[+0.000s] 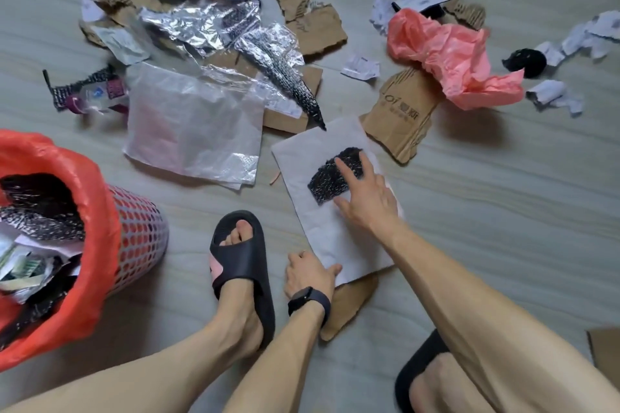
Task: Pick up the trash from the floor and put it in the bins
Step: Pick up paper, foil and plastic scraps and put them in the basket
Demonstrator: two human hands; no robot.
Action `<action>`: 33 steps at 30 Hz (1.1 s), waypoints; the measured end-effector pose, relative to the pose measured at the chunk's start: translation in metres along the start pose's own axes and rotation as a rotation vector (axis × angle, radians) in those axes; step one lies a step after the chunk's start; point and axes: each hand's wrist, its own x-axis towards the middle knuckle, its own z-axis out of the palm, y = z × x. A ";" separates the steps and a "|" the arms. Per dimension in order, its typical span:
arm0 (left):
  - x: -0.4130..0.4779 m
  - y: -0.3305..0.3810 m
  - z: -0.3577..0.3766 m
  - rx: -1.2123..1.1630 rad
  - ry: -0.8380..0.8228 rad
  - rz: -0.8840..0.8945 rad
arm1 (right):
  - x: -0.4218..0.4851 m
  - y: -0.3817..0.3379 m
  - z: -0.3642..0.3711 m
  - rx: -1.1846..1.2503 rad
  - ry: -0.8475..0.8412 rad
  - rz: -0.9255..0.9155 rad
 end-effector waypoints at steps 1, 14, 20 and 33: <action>0.002 0.002 -0.001 -0.004 -0.004 -0.007 | 0.008 -0.001 0.002 -0.019 -0.015 -0.001; 0.000 0.006 -0.002 -0.391 0.009 -0.098 | 0.010 0.014 0.015 0.070 0.050 0.093; 0.005 -0.011 -0.073 -0.284 0.146 0.159 | -0.031 0.033 -0.009 0.294 0.174 0.169; -0.061 -0.029 -0.226 -0.298 0.516 0.556 | -0.094 -0.118 -0.116 0.529 0.459 -0.159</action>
